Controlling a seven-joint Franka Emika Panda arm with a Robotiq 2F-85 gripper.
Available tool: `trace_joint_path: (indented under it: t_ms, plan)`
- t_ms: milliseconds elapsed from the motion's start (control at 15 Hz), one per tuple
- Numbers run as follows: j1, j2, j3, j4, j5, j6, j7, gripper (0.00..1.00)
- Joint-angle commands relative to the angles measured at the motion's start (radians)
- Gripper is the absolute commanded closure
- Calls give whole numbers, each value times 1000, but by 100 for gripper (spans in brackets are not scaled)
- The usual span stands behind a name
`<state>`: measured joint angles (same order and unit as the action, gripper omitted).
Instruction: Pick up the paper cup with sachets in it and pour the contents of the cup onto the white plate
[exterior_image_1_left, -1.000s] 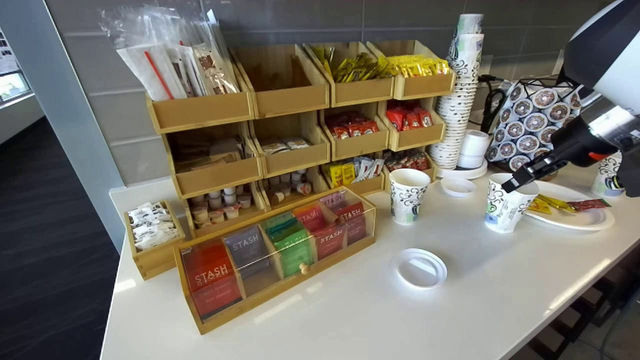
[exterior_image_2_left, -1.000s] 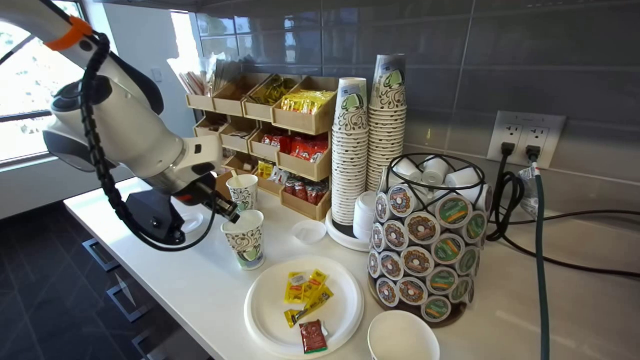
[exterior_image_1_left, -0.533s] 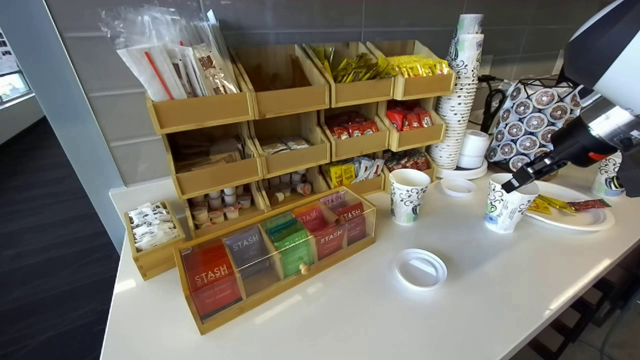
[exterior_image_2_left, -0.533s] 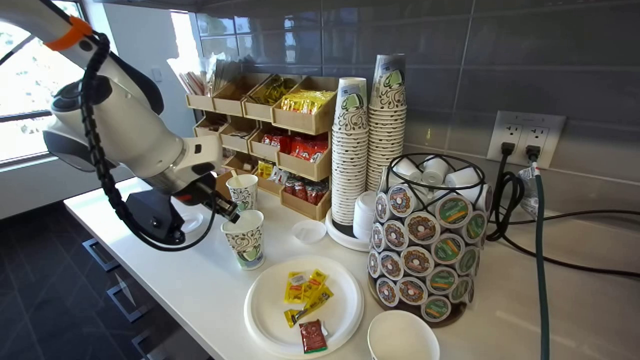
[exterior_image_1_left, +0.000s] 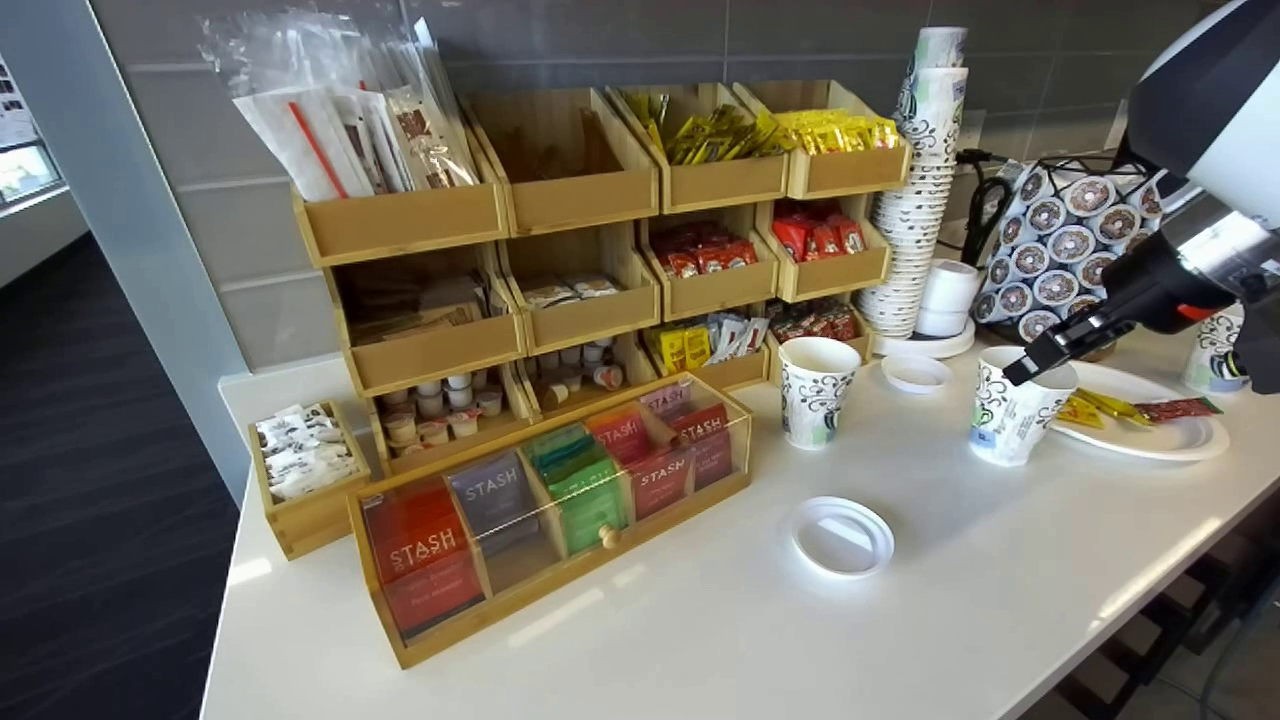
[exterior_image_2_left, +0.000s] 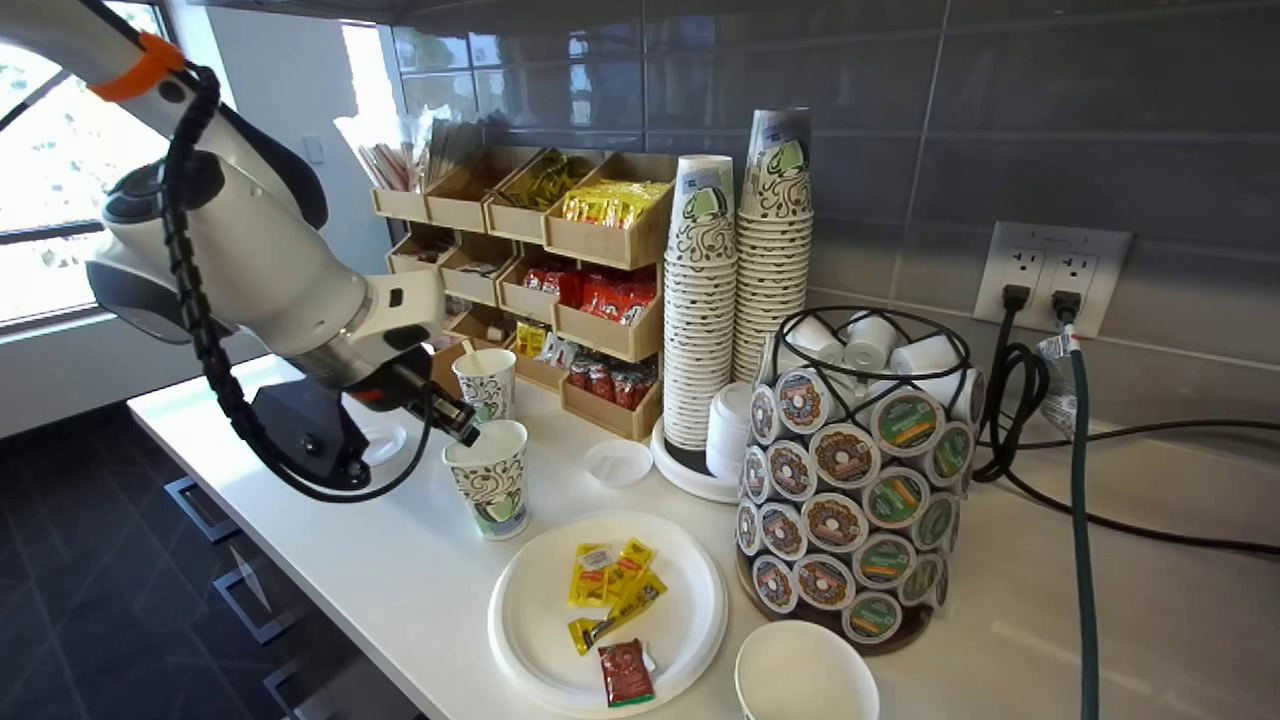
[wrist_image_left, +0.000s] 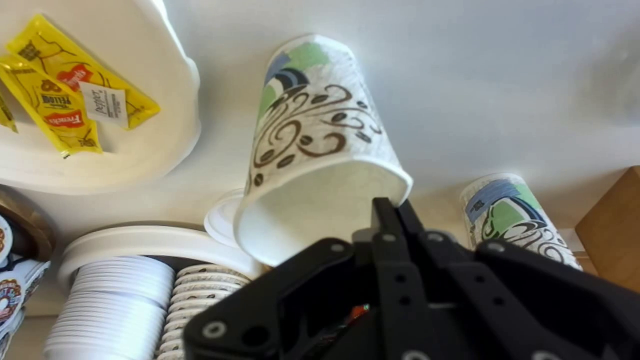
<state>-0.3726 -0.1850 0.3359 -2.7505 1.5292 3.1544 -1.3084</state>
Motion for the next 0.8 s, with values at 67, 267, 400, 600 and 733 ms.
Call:
trace_joint_path:
  t_ms: [67,267,400,600,733]
  plan:
    - [-1,2,1,3,1,11,-4,66]
    - [-4,-7,-3,3,10,5,-16,44]
    - [-4,-15,-3,3,22,2,-31,28]
    - [-3,-23,-3,4,42,-6,-56,6]
    - [-1,-28,-2,4,72,-4,-84,0]
